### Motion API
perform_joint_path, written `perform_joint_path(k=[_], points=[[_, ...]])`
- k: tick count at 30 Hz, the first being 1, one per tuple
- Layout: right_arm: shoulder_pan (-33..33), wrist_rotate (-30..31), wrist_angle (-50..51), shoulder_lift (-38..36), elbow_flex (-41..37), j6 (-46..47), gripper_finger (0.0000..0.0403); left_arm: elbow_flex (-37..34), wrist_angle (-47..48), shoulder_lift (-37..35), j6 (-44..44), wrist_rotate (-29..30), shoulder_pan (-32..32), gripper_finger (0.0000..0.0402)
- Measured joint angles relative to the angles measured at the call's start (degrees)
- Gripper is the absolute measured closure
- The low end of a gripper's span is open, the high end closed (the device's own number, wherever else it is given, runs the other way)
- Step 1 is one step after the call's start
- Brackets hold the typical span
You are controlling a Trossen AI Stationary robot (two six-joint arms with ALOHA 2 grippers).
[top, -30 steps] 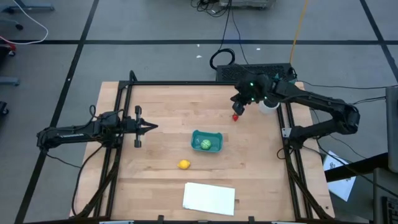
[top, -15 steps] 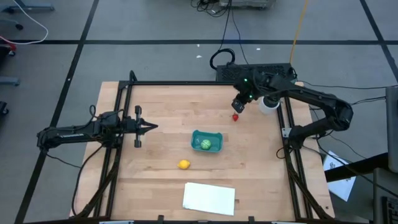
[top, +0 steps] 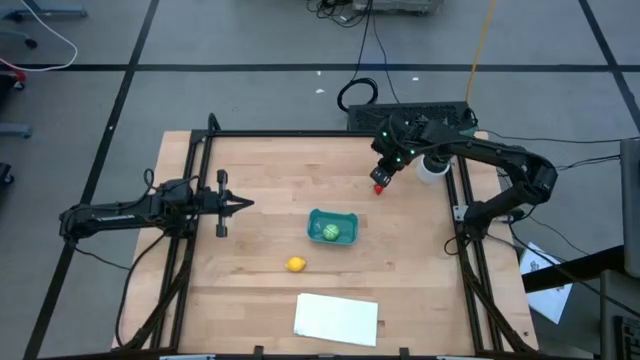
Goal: Pick and placing Produce into tupperware
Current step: Put the red strawberry into the blue bin
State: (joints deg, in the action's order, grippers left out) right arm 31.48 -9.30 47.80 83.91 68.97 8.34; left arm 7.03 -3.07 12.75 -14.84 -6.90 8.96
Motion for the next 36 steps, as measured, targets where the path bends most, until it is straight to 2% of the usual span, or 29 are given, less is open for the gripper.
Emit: perform_joint_path(k=[8,18,24,36], points=[[-0.1,0.0,-0.1,4.0,0.0,0.2,0.0403,0.0,0.1,0.0,0.1,0.0,0.0,0.0392],[-0.1,-1.2,4.7,4.1,0.0,-0.3,0.0403,0.0,0.4,0.0,0.1,0.0,0.0,0.0392],[-0.1,-1.2,3.7,4.1,0.0,-0.2,0.0403,0.0,0.2,0.0,-0.3,0.0,0.0,0.0392],[-0.1,-1.3,8.9,4.1,8.5,-0.4,0.0403,0.0,-0.1,0.0,-1.3,1.3,0.0,0.0392]])
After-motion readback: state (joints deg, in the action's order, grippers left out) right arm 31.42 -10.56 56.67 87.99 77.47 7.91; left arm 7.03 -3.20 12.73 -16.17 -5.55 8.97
